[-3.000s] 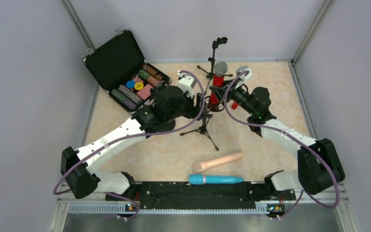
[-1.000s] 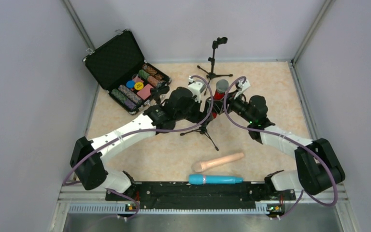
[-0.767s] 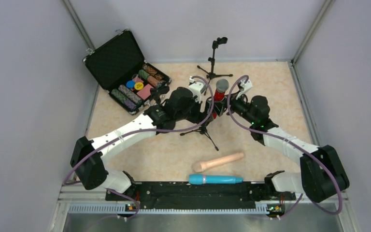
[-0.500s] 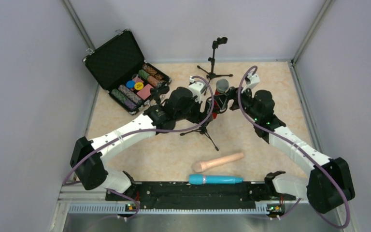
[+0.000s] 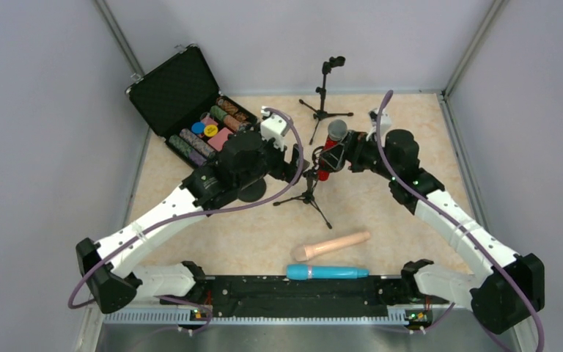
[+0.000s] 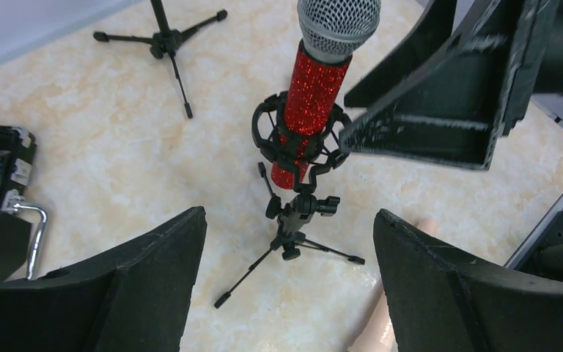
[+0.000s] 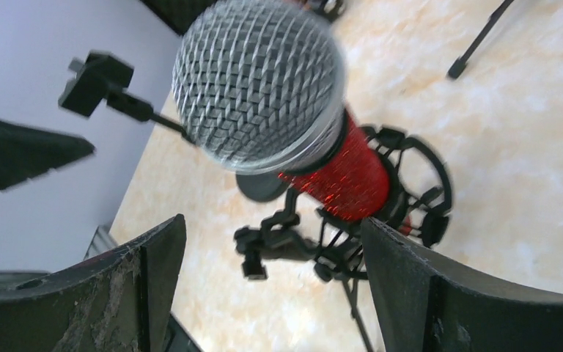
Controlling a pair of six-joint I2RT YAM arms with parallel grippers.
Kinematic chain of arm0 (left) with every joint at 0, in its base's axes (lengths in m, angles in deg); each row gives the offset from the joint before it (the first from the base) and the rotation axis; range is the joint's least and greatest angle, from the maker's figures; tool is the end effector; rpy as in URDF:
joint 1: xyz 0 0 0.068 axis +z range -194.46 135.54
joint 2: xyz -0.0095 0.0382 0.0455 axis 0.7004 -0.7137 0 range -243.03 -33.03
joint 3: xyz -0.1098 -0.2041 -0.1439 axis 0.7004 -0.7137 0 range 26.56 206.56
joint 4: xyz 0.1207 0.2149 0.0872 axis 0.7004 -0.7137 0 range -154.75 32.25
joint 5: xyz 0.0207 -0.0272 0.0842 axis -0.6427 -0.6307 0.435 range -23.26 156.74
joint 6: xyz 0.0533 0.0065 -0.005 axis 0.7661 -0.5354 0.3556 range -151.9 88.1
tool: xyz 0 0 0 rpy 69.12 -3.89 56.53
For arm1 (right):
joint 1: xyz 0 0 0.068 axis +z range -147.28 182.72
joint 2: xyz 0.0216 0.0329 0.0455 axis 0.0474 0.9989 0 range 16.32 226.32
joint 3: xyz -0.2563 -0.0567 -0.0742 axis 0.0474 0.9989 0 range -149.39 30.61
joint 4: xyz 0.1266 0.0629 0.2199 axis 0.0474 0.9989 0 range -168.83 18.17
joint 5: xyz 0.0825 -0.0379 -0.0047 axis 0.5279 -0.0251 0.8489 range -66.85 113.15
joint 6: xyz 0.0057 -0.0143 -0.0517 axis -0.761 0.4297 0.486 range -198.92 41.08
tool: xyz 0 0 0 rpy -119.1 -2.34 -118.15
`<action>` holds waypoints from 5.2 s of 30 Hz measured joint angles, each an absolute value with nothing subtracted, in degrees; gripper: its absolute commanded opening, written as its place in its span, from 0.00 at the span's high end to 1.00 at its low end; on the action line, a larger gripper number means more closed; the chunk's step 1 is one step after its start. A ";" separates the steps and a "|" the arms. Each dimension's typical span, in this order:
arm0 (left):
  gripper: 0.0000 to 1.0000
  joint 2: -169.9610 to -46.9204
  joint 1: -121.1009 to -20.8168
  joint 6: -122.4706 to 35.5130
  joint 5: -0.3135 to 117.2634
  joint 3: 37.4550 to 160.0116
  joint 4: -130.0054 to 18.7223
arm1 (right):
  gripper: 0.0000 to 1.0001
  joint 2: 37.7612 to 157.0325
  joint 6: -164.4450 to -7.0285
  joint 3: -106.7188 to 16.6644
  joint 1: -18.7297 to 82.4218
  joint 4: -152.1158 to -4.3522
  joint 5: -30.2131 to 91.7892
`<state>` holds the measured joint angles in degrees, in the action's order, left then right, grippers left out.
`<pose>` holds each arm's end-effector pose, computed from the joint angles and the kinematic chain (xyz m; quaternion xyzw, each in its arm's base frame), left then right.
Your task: Attach the microphones to the stand
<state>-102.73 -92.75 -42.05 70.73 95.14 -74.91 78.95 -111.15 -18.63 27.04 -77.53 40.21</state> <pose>0.1871 -0.2061 0.3819 0.2453 0.7722 -0.2612 0.5247 0.2284 0.1146 0.3221 -0.0364 0.7874 0.3895 0.4764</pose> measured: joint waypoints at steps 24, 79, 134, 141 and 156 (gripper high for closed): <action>0.12 -96.50 -92.77 -40.76 74.31 93.09 -75.94 | 0.16 86.86 -118.25 -23.72 37.50 -60.90 38.59; 0.13 -96.56 -92.80 -40.76 75.12 92.45 -76.01 | 0.73 103.73 -98.80 -42.69 49.85 -48.63 11.92; 0.13 -96.58 -92.80 -41.20 73.76 89.65 -75.79 | 1.00 98.03 -81.95 -66.60 35.80 -48.52 9.58; 0.13 -97.15 -92.80 -41.18 73.57 89.65 -75.79 | 1.00 97.04 -81.03 -66.71 25.79 -47.39 11.14; 0.13 -98.44 -92.84 -41.18 72.43 89.65 -75.74 | 1.00 95.86 -80.14 -65.27 9.09 -46.86 15.20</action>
